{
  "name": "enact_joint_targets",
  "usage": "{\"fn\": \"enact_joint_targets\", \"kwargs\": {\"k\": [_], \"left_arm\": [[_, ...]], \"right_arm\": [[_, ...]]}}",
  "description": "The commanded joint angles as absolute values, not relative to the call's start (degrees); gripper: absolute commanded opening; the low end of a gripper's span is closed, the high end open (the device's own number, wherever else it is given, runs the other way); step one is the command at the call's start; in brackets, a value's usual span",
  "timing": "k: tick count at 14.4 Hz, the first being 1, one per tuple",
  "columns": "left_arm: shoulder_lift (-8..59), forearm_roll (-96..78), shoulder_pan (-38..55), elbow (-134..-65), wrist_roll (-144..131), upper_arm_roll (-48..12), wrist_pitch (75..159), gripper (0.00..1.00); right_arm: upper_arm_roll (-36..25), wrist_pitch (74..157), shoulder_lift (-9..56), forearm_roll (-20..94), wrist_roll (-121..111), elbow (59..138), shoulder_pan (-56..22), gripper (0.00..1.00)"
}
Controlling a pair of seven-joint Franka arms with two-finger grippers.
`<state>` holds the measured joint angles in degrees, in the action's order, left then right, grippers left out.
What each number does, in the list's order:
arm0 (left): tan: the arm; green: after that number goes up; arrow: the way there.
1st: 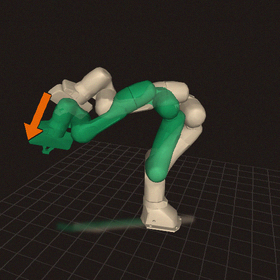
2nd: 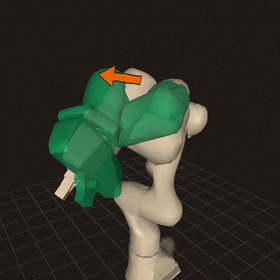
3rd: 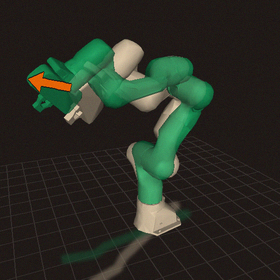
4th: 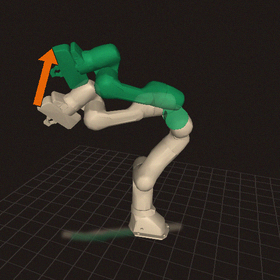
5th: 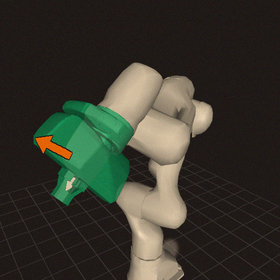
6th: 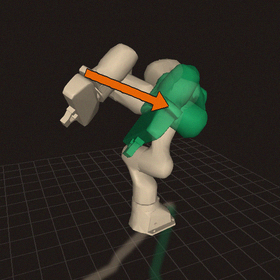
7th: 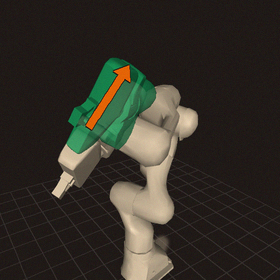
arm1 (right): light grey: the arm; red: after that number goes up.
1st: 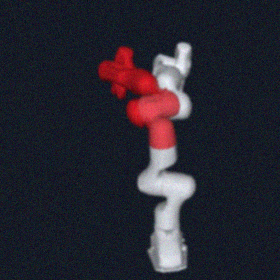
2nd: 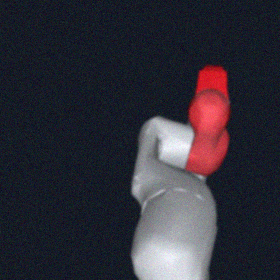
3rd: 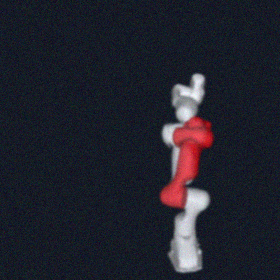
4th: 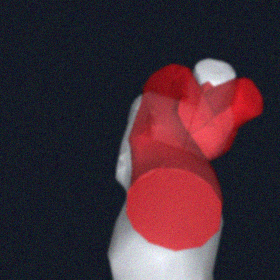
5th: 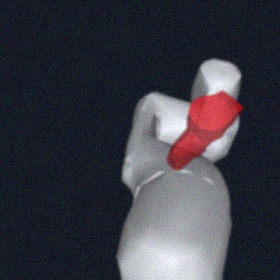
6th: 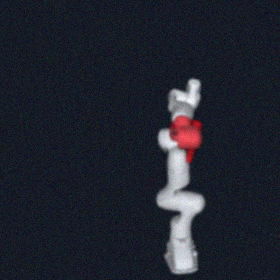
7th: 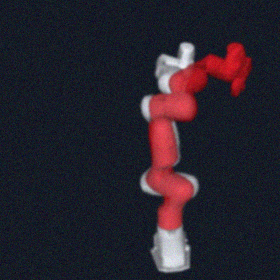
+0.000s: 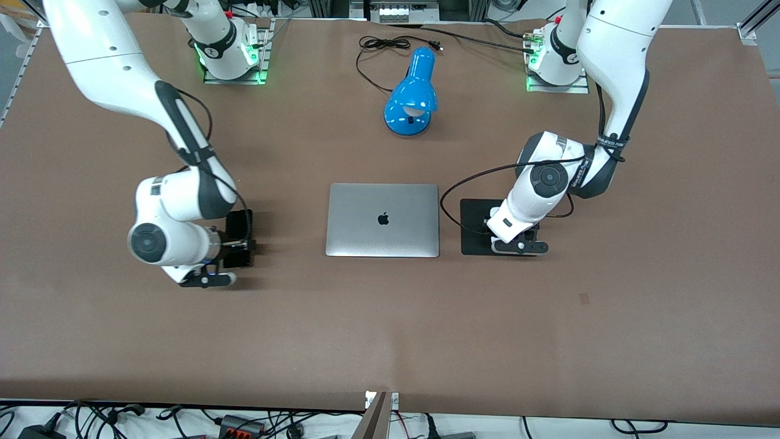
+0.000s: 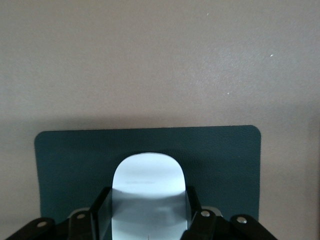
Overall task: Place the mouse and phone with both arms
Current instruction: 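Carry the mouse onto the pad while the right gripper carries the phone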
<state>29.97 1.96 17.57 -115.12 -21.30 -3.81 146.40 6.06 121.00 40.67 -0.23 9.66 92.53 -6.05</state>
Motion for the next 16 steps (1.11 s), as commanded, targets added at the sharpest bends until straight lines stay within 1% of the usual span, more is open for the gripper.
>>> {"fn": "enact_joint_targets", "kwargs": {"k": [1,2,4,8,10,12,13,16], "left_arm": [[29.79,3.16,17.84,-117.16,-22.5,-3.6,149.06,0.53],[29.79,3.16,17.84,-117.16,-22.59,-3.6,149.06,0.6],[29.62,3.16,17.84,-117.16,-22.5,-3.6,149.06,1.0],[28.31,3.16,17.67,-116.81,-22.41,-3.6,148.36,1.0],[25.41,3.16,17.58,-116.28,-22.41,-3.34,144.78,1.0],[23.3,3.16,16.36,-113.74,-21.8,-2.73,139.33,1.0],[22.59,3.25,15.56,-111.29,-21.1,-2.72,135.83,1.0],[22.94,3.25,13.2,-100.15,-17.15,-2.72,120.55,1.0]], "right_arm": [[5.8,120.5,40.78,-0.35,15.27,91.58,-8.52,0.27],[5.8,120.41,40.69,-0.35,16.25,91.58,-9.4,0.27],[5.8,120.32,40.69,-0.44,18.18,90.97,-11.33,0.27],[5.63,119.97,40.78,-2.99,23.62,90.88,-14.5,0.27],[5.63,119.88,40.87,-2.9,26.44,90.88,-16.07,0.27],[5.63,119.88,40.96,-2.9,29.08,90.88,-17.66,0.27],[5.63,120.06,41.22,-2.9,29.09,90.88,-17.93,0.27],[5.71,120.23,41.75,-2.72,29.18,90.88,-18.19,0.27]]}}
